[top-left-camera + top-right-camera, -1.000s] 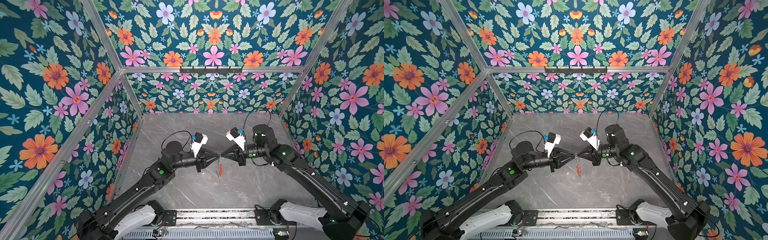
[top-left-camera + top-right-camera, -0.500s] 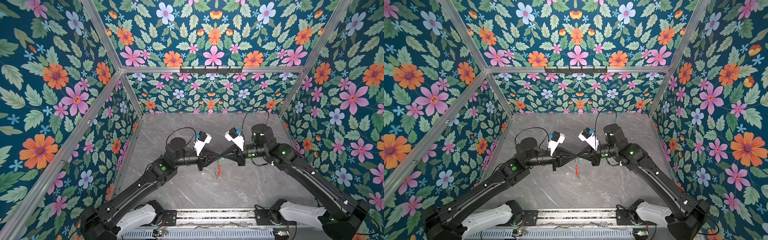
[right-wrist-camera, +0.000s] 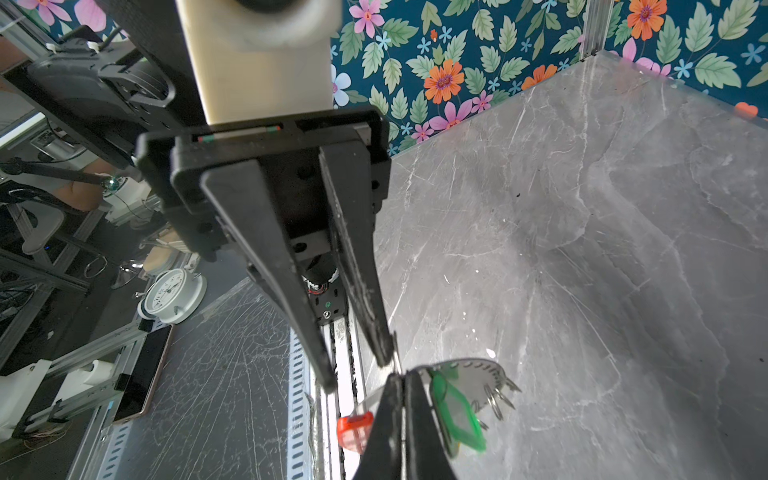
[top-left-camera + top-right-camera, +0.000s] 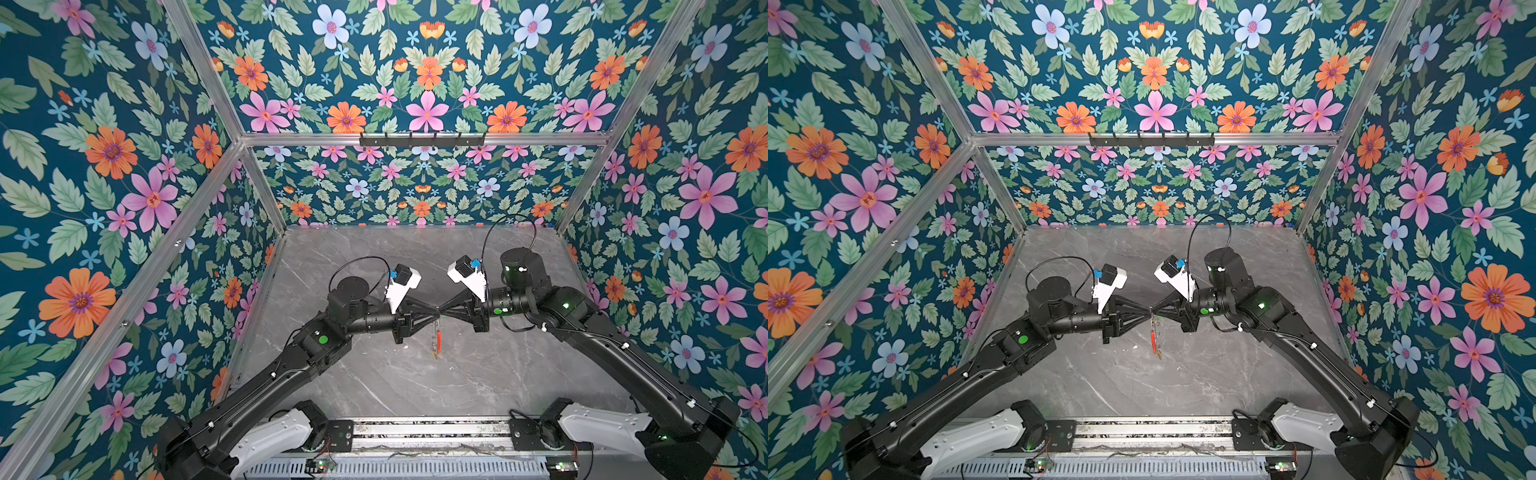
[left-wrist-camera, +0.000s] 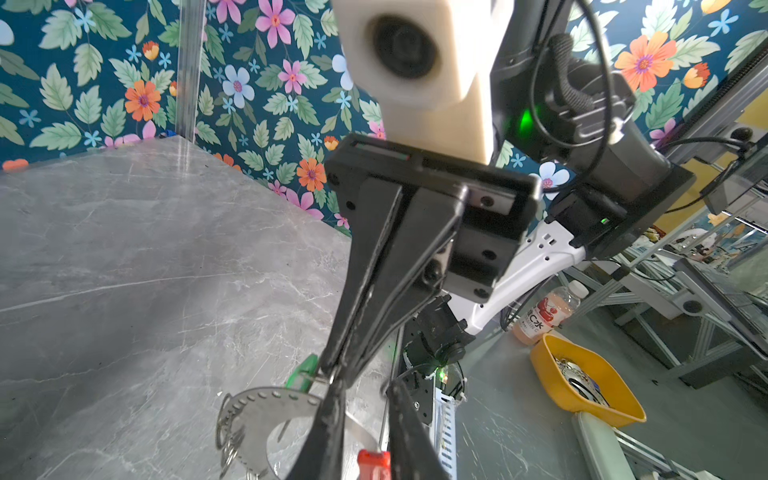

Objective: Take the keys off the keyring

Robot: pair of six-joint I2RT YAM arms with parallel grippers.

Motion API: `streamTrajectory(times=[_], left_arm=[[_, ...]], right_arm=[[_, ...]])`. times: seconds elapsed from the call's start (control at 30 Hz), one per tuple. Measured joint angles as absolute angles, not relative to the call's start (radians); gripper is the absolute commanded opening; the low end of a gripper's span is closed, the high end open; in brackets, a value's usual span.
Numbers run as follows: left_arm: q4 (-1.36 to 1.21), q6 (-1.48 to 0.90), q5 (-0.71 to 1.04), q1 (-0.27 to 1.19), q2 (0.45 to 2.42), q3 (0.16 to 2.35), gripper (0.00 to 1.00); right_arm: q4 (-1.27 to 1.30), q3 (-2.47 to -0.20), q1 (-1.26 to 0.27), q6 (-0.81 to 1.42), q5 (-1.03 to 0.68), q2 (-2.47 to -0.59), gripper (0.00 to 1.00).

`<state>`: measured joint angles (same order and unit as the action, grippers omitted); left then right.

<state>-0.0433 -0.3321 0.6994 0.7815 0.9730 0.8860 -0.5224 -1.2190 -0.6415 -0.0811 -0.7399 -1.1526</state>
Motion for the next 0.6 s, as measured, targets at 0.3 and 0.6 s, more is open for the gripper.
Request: streamTrajectory(times=[0.3,0.6], left_arm=[[-0.088,-0.373,0.76,0.685,0.978,0.837,0.32],[-0.183,-0.442,0.849,0.678,0.991,0.812,0.3]], right_arm=[[-0.527,-1.204,-0.641,-0.084,-0.749,-1.137,0.0],[-0.52,-1.214,-0.645,-0.081,-0.756,-1.158,0.0]])
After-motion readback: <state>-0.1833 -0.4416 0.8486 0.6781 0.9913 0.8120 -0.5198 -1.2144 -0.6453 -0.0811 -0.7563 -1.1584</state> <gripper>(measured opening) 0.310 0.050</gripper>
